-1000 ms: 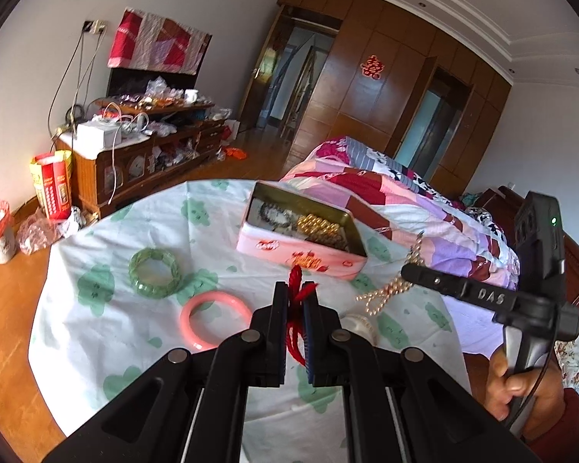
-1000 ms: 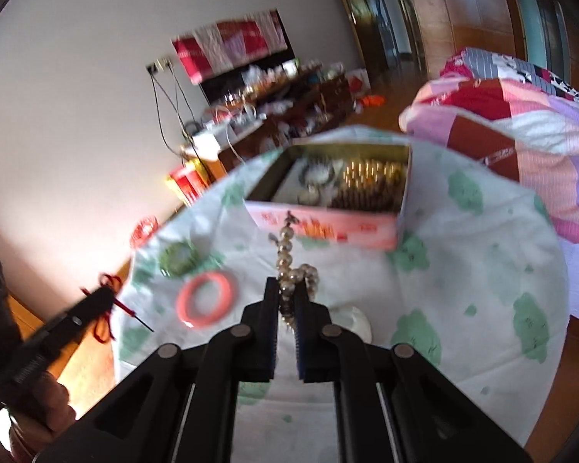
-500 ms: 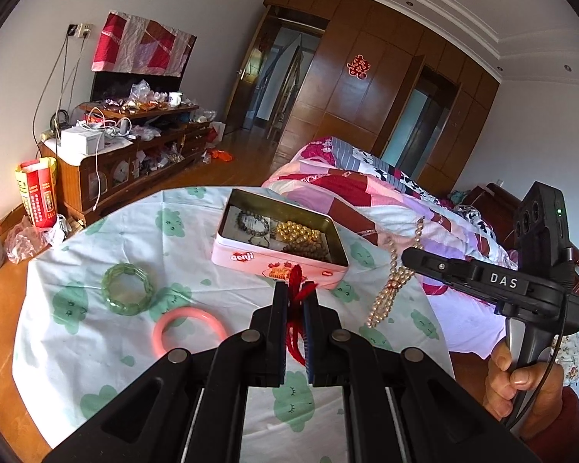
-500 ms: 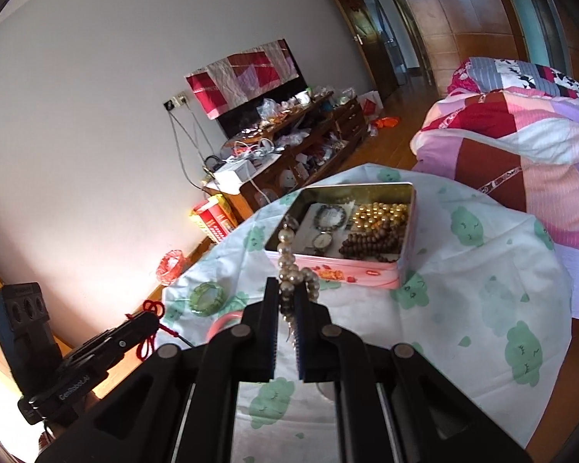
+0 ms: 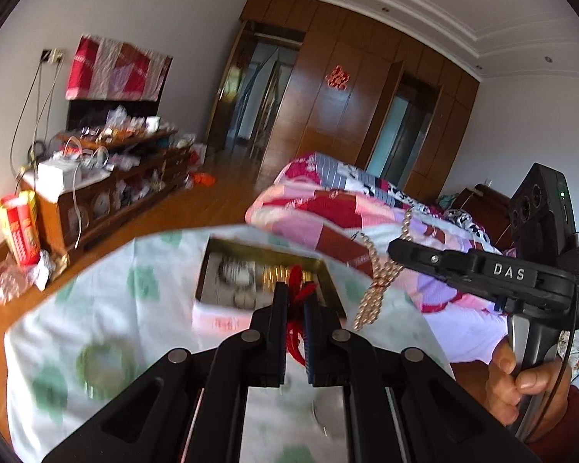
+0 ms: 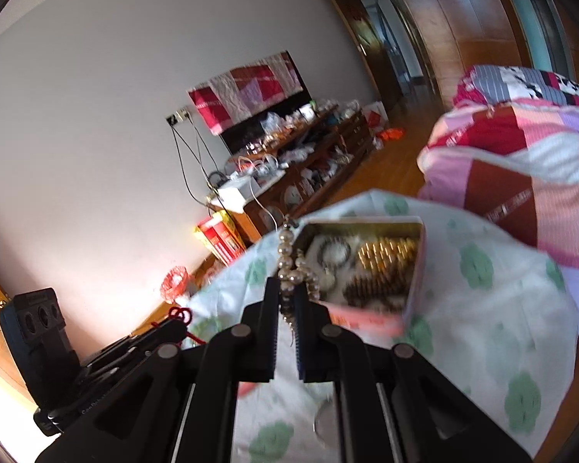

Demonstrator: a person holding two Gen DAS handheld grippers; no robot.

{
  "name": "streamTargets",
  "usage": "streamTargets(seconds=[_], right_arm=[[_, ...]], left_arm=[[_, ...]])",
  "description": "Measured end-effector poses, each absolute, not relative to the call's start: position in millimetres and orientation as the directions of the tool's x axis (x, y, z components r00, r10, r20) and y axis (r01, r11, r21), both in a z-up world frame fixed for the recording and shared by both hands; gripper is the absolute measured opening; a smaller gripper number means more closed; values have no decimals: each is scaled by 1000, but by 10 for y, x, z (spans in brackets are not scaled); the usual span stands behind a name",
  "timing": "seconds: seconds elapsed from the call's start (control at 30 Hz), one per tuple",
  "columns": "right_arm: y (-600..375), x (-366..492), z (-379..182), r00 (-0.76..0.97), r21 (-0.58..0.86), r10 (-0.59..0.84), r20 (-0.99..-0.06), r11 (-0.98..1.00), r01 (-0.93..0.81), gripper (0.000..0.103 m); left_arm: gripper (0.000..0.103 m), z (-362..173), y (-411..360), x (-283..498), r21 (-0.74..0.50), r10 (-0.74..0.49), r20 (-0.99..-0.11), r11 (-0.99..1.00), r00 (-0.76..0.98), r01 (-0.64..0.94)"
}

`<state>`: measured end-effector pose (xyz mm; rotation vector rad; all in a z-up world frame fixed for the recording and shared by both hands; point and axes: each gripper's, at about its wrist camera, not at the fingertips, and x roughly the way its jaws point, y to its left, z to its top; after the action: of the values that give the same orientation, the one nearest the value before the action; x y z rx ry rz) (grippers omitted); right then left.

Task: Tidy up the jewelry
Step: 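Carry the red string in the left tool while the right tool carries the pearls to the tin, then open both tools to drop the red string and pearl necklace into the tin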

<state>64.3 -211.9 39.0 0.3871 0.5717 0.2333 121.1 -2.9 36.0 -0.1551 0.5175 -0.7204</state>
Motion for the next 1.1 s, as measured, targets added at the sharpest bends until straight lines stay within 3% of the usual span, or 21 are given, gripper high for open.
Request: streamTargets(seconds=[0.23,0.47,0.67,0.77,0.87,1.0,1.03,1.07,1.1], right_arm=[[-2214,1223,218,823,460,327,-465,883,-92,9],[-2254,1760,-320,759,513,360,-543,857,-40,9],[-2243,1998,-633,707,503,362,-607,864,-11,10],[-2243,2063,-694,695,492,354,-626,871,-1,15],[-2236,2098,-721,681,491,369,-633,871,-15,15],[-2308,1978,-570,700,503,375,-608,864,-25,18],[-2337,1908,-502,714,498,366,-597,867,-27,27],[-2369,1819,-428,728,492,354,-587,870,-26,55],[-2402,1721,-354,742,489,343,-576,872,-24,74]], left_arm=[[6,189,-361,1824,-254,-630,-425,773,650,582],[6,-189,-581,2294,-250,-592,-518,795,617,553],[6,-391,-649,2476,-166,-498,-595,844,631,509],[7,-455,-694,2546,-156,-467,-632,858,618,489],[18,-496,-741,2602,-185,-481,-663,848,573,497],[72,-382,-763,2509,-186,-499,-655,835,568,518],[76,-327,-762,2457,-159,-485,-641,842,595,516],[77,-264,-752,2377,-125,-466,-627,851,624,510],[77,-218,-741,2314,-101,-447,-625,859,640,501]])
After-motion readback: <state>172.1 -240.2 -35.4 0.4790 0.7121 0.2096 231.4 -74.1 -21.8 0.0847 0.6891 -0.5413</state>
